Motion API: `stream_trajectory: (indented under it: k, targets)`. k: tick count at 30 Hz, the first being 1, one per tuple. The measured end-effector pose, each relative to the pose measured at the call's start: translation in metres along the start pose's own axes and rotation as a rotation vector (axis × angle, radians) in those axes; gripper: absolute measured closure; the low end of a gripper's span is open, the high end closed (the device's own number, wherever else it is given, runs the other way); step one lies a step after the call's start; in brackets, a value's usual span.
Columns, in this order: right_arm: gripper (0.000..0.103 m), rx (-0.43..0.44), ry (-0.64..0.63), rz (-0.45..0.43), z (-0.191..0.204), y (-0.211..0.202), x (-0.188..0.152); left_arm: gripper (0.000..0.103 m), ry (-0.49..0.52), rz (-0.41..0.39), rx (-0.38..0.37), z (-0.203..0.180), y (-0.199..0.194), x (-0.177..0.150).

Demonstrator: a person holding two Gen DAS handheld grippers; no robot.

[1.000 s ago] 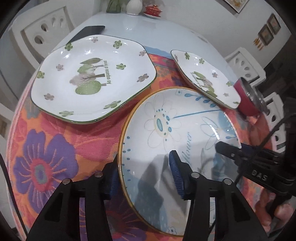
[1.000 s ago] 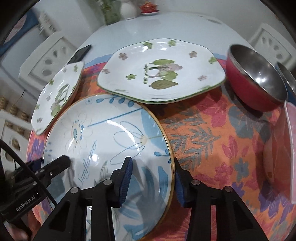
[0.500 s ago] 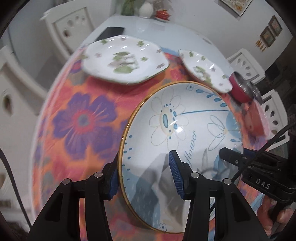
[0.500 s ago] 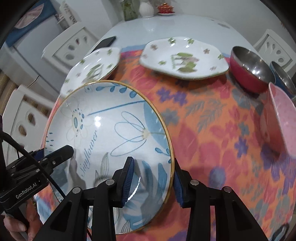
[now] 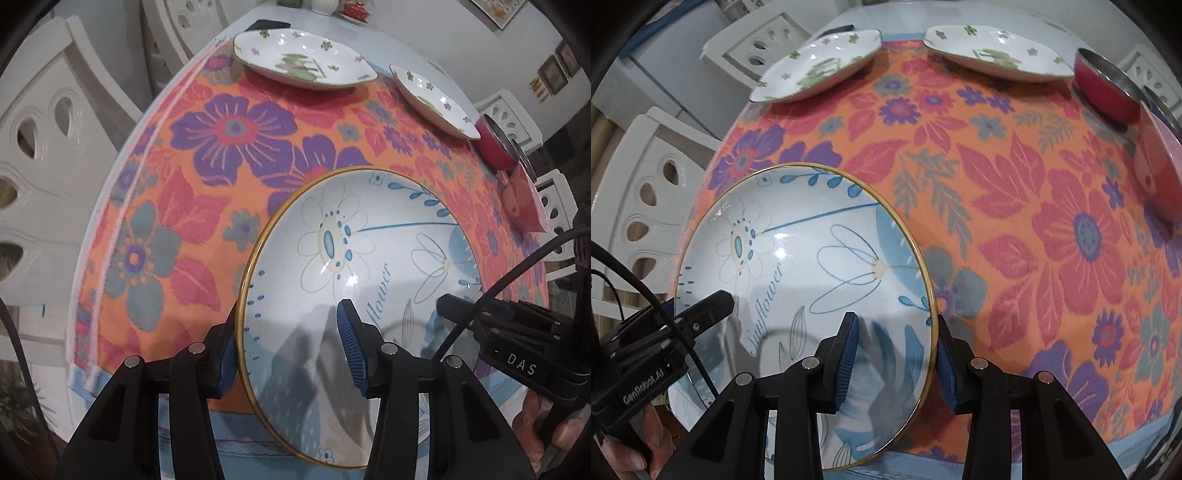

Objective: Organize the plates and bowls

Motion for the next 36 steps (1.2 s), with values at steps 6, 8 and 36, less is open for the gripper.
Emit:
stream_trajectory:
  k: [6,8,36]
  targets:
    - [0.064,-0.006,0.011,-0.028,-0.003,-0.007,-0.001,0.058,-0.009,-0.006,0.021,0.002,-0.003,-0.012]
    - [0.064,-0.042,0.007,-0.043,-0.01,-0.014,-0.002,0.058,-0.013,-0.04,0.052,0.005,-0.013,-0.013]
    - [0.046,-0.016,0.033,-0.266,-0.01,-0.104,0.066,0.04,0.01,-0.24,0.137,0.007,-0.09,0.102]
Point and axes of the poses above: each gripper's, at about its wrist camera, not at the fingertips, and y roughly the way its jaws point, z to its left, x to its top, the point moved 10 cm from there along y, roughly the way its jaws point, and after that the axes turned 9 degrees about z, right-handed, at the moved point
